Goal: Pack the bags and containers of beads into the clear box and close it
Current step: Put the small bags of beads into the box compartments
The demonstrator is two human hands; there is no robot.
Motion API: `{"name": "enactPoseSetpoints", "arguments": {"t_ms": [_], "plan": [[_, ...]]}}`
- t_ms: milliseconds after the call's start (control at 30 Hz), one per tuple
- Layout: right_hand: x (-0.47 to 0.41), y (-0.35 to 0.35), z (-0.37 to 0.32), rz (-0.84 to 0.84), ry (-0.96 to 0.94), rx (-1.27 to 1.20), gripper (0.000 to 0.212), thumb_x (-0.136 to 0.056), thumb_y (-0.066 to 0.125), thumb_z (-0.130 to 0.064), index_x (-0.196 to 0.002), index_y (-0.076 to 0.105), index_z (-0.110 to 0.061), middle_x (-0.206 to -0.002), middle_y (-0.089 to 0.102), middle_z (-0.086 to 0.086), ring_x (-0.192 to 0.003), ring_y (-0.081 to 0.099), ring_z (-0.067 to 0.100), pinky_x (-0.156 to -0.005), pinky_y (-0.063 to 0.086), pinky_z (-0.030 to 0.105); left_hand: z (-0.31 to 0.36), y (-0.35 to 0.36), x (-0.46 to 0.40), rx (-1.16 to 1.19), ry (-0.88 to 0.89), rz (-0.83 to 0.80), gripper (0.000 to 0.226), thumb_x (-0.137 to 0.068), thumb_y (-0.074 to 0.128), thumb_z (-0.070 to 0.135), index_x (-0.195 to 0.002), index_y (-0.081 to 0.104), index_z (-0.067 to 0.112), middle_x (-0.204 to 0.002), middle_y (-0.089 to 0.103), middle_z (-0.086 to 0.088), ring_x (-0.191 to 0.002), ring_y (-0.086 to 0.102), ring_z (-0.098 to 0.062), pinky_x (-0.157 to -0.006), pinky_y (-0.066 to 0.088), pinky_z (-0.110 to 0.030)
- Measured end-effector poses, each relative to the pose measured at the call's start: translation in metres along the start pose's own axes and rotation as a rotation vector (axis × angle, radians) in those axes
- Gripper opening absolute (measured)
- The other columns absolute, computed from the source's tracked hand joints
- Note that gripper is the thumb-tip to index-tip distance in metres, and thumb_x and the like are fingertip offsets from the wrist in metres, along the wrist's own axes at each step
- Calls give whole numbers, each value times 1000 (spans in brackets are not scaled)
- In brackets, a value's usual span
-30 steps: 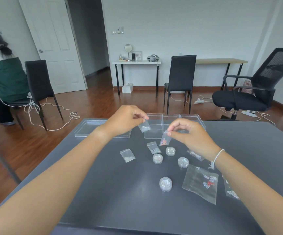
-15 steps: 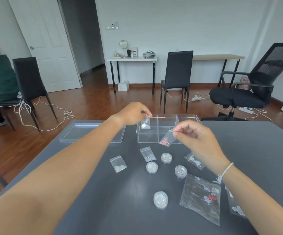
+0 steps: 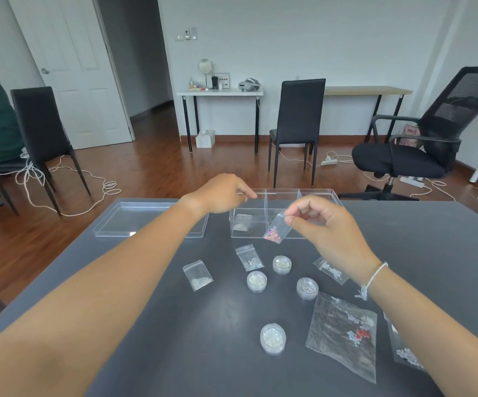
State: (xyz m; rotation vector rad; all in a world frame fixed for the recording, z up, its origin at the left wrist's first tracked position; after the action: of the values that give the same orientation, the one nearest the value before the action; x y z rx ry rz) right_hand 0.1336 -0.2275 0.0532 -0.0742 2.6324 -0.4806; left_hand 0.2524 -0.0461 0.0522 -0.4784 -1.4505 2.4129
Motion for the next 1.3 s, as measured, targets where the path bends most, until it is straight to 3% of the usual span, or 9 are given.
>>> {"name": "enactPoseSetpoints", "arguments": {"t_ms": [133,233,300,433,600,900,1067,1167,1300], "plan": [[-21,3,-4,15,-23,44,13,-80,62,-4,-74,64,-16,-74,62,-7,-64,50,-4,-66,39,1,-5,-16,29,85,57,173,25,-88,52,7,-103,69,17,-105,64,-1,-91,57,-8,-86,40,-19],[-44,11,-2,38,-15,106,13,-80,62,-8,-75,65,-19,-73,62,-10,-66,53,-2,-63,40,2,-12,-22,61,163,45,273,23,-86,55,8,-99,70,19,-89,59,9,-70,51,10,-69,34,-2],[-58,19,1,35,-6,149,14,-81,61,-9,-75,65,-20,-72,60,-12,-69,54,1,-63,41,6,-18,-21,83,203,11,298,21,-85,57,9,-96,70,23,-85,58,11,-65,49,6,-64,34,-2],[-80,34,8,12,37,268,18,-82,57,-9,-73,63,-24,-68,58,-14,-72,55,10,-72,46,24,-31,-7,118,153,-85,165,17,-84,61,21,-97,68,29,-95,64,5,-79,54,-13,-72,40,-13],[-89,46,14,-101,115,438,20,-84,51,-11,-77,65,-23,-81,63,-4,-91,59,23,-96,41,48,-38,8,140,118,-126,62,24,-79,66,34,-102,66,34,-94,58,14,-77,50,-1,-66,37,-5],[-96,64,22,-213,90,710,32,-86,44,-8,-78,69,-27,-106,69,-1,-103,55,25,-94,30,41,-46,14,145,133,-162,51,24,-75,70,36,-98,69,29,-82,54,16,-67,50,9,-63,35,-1],[-91,60,23,-168,-24,773,28,-90,45,-12,-97,69,-24,-114,66,2,-115,44,24,-105,21,44,-47,13,148,214,-170,52,11,-72,71,40,-82,70,36,-80,57,13,-65,50,11,-63,38,-4],[-77,52,13,-122,-128,736,25,-89,47,-12,-94,69,-22,-106,67,1,-102,46,24,-95,28,40,-46,12,148,207,-151,35,9,-71,73,38,-79,68,40,-79,57,12,-65,50,12,-63,37,-2],[-47,50,1,-228,-211,638,21,-86,52,-9,-86,71,-19,-96,68,3,-86,44,19,-83,35,32,-46,14,147,186,-152,22,14,-71,74,33,-84,69,35,-79,56,13,-63,49,14,-60,36,-1]]}}
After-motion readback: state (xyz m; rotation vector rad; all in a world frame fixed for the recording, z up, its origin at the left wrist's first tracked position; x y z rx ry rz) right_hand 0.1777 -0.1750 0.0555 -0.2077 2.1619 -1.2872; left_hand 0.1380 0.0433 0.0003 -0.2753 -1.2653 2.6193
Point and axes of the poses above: each hand's wrist, its own x-axis away from the middle knuckle, its own y-axis out of the palm, z = x × y, the point moved 3 cm from there along -x, towards the middle knuckle
